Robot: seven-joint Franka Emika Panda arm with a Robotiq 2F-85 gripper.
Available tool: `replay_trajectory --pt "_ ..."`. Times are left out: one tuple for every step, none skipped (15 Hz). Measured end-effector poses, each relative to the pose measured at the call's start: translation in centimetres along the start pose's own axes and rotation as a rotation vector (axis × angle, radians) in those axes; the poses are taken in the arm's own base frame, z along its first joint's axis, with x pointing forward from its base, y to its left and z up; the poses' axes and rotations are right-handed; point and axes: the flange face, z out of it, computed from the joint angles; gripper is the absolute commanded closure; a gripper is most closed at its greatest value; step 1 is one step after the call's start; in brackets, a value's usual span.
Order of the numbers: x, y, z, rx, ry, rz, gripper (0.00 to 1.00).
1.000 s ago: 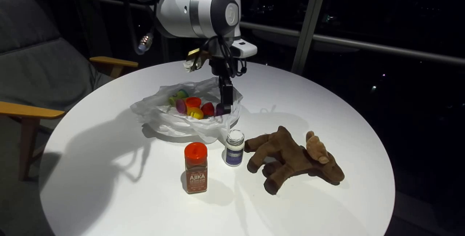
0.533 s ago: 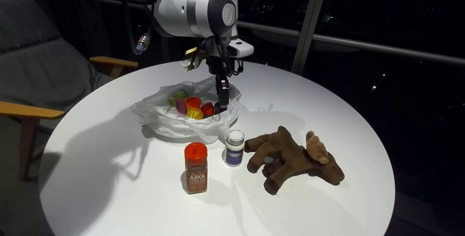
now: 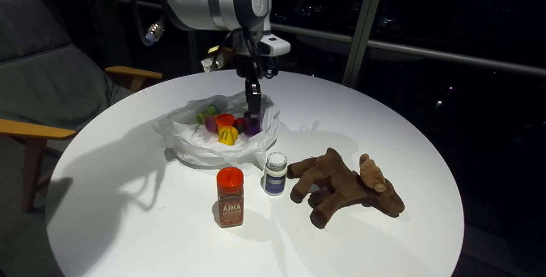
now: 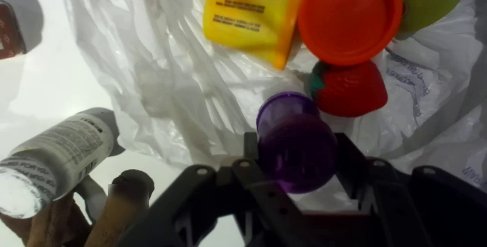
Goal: Remove the objects from the plastic and put them on the table.
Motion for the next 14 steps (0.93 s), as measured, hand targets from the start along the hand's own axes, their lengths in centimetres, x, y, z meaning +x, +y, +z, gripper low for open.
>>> replay_trajectory --pt "-0.5 0.4 -1.1 0.007 -0.001 -0.003 0.74" --pt "-1.1 1.0 -2.4 0.016 -0.001 -0.005 0.74" --pt "-1.7 1.6 -3.7 0.029 0.001 -0.007 0.74" --pt "-2.3 2.3 -5.0 0.045 0.004 -0.009 0.74" --pt "-2.8 3.1 -6.2 0.064 0.009 -0.005 0.74" --pt "-3.2 3.9 -7.3 0.085 0.016 0.003 0.74" --pt "-3.5 4.9 -8.3 0.107 0.023 0.017 0.74" --pt "-3.9 6.0 -9.1 0.129 0.030 0.034 0.74" --pt "-4.1 7.1 -9.8 0.152 0.037 0.056 0.74" --pt "-4.4 8.3 -10.4 0.174 0.042 0.081 0.74" --pt "-4.6 9.7 -10.8 0.193 0.047 0.110 0.74" --pt "-4.8 11.1 -11.0 0.212 0.051 0.144 0.74" --pt "-5.0 12.7 -11.2 0.227 0.053 0.182 0.74" --pt "-5.2 14.4 -11.1 0.237 0.054 0.221 0.74"
